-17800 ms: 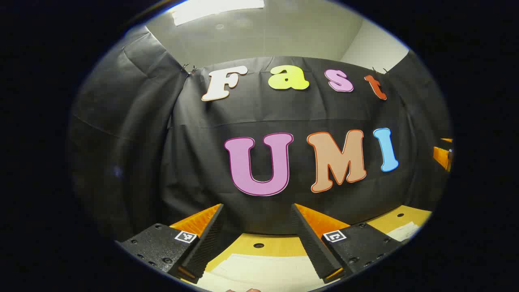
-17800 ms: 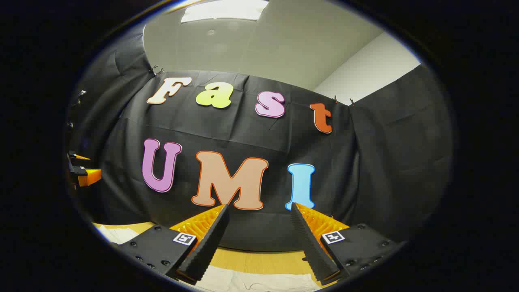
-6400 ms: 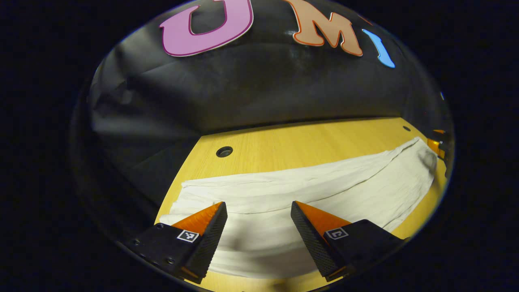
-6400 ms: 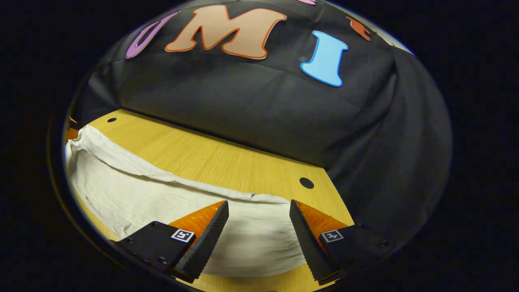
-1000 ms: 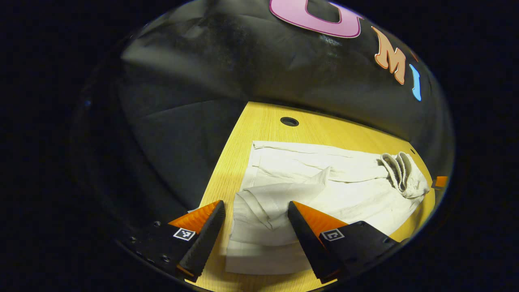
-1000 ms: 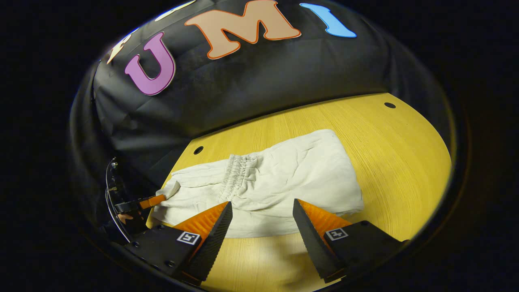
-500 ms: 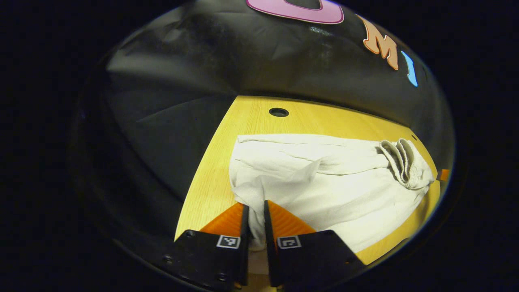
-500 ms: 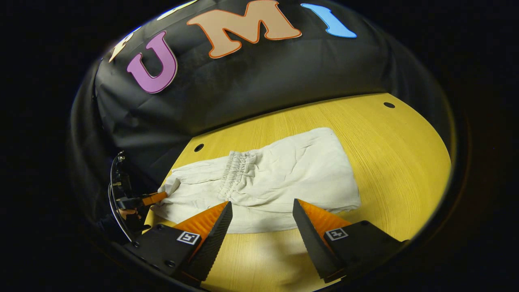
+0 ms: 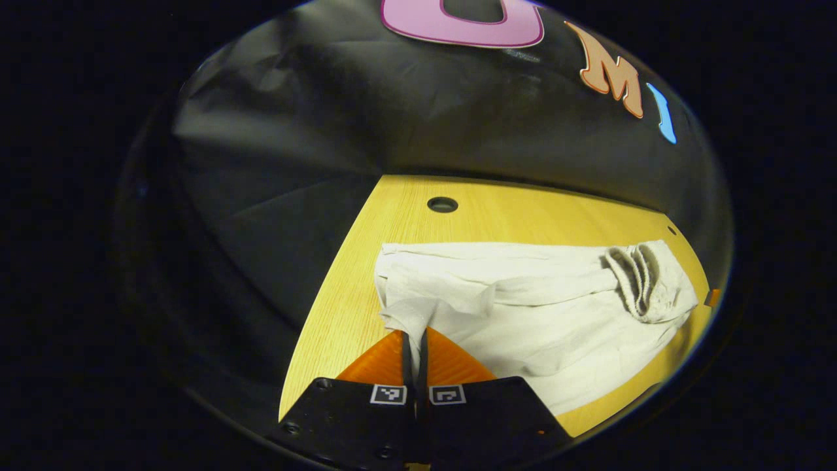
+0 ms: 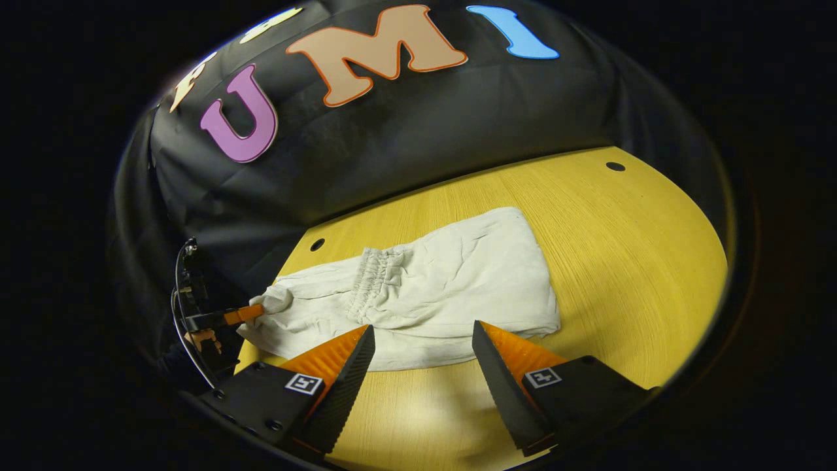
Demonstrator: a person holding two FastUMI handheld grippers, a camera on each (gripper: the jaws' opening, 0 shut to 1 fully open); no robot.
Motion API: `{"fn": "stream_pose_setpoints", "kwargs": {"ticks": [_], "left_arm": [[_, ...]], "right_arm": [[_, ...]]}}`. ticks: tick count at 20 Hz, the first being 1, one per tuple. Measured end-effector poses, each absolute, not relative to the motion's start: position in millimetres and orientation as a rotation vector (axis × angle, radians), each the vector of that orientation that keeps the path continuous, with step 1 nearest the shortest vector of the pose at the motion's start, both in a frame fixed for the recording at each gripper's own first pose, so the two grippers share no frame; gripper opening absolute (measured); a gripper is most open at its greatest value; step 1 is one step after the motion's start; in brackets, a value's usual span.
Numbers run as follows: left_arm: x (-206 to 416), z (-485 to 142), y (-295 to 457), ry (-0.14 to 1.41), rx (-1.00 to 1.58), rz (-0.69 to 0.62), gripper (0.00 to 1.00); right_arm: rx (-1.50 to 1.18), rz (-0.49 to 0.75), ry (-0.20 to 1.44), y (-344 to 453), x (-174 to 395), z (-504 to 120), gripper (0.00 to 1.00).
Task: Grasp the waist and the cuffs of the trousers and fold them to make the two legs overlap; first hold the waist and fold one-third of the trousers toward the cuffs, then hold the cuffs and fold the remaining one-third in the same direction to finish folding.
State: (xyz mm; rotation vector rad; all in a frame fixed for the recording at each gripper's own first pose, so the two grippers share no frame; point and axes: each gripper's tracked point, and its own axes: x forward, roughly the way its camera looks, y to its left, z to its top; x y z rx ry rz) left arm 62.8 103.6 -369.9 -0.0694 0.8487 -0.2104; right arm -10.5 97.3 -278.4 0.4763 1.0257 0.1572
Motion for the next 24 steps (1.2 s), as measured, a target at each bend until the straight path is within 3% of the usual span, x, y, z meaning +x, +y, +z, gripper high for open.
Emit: {"fn": "stream_pose_setpoints", "kwargs": {"ticks": [15, 24], "left_arm": [[79, -253, -13, 0.688, -0.195, -0.285, 0.00], [80, -207, -116, 0.644, -0.201, -0.419, 0.00]], "right_arm": [[0.507, 0.123, 1.010, 10, -26, -278, 0.96], [0.523, 0.086, 1.000, -34, -40, -278, 0.96]]}}
